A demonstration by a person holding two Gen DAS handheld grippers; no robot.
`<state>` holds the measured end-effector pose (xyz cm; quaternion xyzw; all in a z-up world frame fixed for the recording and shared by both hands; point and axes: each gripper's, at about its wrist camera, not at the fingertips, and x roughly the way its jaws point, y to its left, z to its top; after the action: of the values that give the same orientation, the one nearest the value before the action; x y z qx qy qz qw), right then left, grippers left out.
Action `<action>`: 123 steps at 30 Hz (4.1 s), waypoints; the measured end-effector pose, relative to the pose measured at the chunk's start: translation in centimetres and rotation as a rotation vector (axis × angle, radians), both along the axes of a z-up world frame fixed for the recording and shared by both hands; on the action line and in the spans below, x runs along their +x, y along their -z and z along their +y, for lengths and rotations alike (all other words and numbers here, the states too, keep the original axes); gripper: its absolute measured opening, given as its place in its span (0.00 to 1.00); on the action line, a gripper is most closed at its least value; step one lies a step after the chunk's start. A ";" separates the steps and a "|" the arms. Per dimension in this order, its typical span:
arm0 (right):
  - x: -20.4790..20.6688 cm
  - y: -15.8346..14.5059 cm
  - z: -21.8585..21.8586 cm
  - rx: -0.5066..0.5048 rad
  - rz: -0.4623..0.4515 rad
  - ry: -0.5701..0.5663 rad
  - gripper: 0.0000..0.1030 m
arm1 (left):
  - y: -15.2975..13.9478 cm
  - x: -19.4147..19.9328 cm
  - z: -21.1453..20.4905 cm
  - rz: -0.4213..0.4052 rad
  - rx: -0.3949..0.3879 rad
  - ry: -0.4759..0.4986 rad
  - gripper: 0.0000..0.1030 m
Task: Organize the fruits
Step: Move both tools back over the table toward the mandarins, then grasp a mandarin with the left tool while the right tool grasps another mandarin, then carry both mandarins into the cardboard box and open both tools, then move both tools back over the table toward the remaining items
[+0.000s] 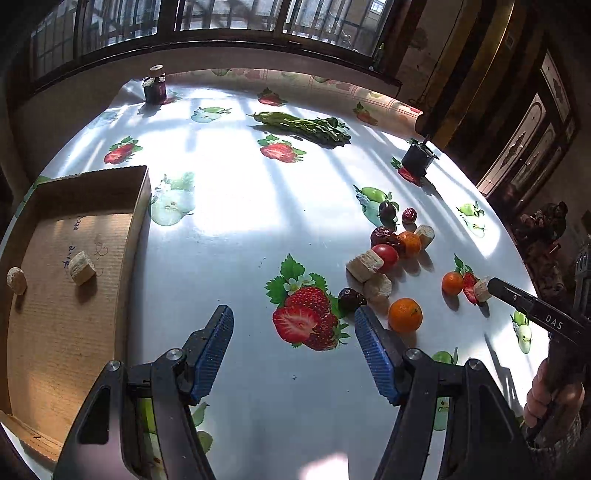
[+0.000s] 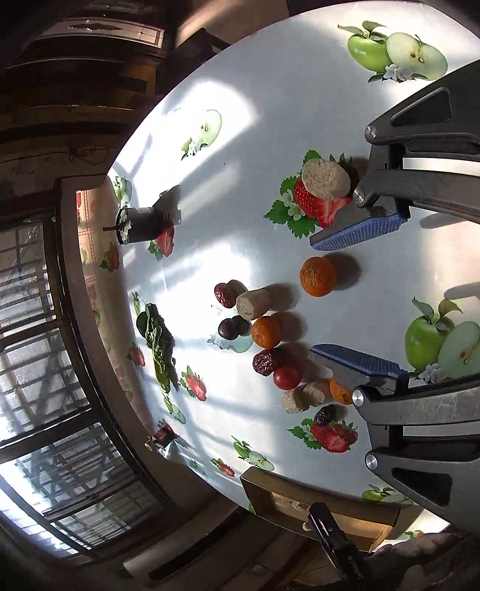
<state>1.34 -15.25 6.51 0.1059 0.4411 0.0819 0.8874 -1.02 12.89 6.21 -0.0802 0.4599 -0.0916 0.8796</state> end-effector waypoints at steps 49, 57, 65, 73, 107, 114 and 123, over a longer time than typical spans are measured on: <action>-1.8 -0.2 7.9 -0.145 -0.094 -0.098 0.32 | 1.0 -6.3 0.9 -0.052 -0.144 -0.068 0.32; -3.4 -3.1 17.3 -0.121 -0.129 -0.279 0.32 | -0.4 -8.7 14.2 -0.085 -0.075 -0.316 0.32; -2.0 -3.1 29.3 -0.067 -0.097 -0.473 0.33 | 0.3 -6.0 23.3 -0.001 0.074 -0.424 0.32; -0.6 0.9 39.7 -0.126 -0.032 -0.632 0.33 | 2.4 -4.6 27.7 0.087 0.052 -0.480 0.32; -1.4 -1.7 28.9 -0.080 -0.122 -0.473 0.51 | -3.6 -9.9 20.8 -0.156 -0.168 -0.465 0.61; -2.2 -2.2 14.7 -0.082 -0.111 -0.240 0.52 | -2.6 -7.7 13.6 -0.099 -0.171 -0.330 0.64; -2.7 -1.3 -0.9 -0.005 -0.072 0.044 0.55 | -1.2 -5.6 6.1 -0.046 -0.112 -0.190 0.64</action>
<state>-1.39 -16.16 7.76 0.1102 0.4065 0.0652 0.9046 -6.66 18.96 7.42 -0.1704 0.4242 -0.0350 0.8887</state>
